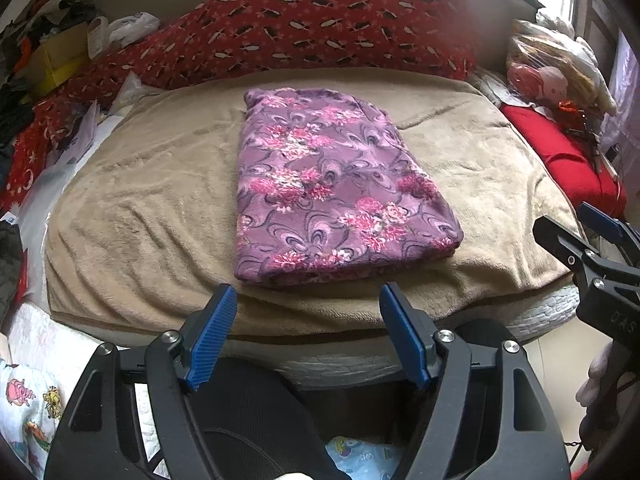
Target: Fold small clothes
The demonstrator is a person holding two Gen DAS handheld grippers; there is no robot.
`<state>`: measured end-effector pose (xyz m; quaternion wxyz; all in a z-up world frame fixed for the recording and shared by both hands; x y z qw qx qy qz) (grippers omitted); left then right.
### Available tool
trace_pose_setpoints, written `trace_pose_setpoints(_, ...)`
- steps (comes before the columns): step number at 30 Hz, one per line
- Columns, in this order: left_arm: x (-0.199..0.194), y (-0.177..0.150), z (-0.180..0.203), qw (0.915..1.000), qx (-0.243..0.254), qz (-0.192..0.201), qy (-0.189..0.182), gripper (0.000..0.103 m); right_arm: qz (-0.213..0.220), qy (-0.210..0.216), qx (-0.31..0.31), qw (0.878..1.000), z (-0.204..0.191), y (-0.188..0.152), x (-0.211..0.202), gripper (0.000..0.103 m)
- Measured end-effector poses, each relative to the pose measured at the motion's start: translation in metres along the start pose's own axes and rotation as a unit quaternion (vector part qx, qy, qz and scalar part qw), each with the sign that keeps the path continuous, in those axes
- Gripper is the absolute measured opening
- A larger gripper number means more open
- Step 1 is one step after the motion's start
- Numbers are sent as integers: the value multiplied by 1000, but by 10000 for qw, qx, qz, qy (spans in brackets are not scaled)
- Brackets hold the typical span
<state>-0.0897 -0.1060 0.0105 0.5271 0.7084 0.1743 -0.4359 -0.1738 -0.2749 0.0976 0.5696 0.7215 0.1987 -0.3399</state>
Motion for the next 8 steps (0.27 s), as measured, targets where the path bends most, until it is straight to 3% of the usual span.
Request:
trace_pose_setpoints(4, -5, 2, 0, 9998, -18, 117, -175, 74, -41, 9, 22, 10000, 1, -1, 2, 98)
trace_pose_setpoints(8, -6, 3, 0, 9998, -49, 137, -101, 76, -60, 10, 37, 10000, 2, -1, 3, 98)
Point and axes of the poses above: each gripper's, at about its wrist camera, not at the fingertips, and x roughly the way its jaws point, z to its right, y to its top, the point moved 2 cm from there along x, roughly the way its jaws point, and after that the axes turned 5 degrees about x, right-handed, at the moved point
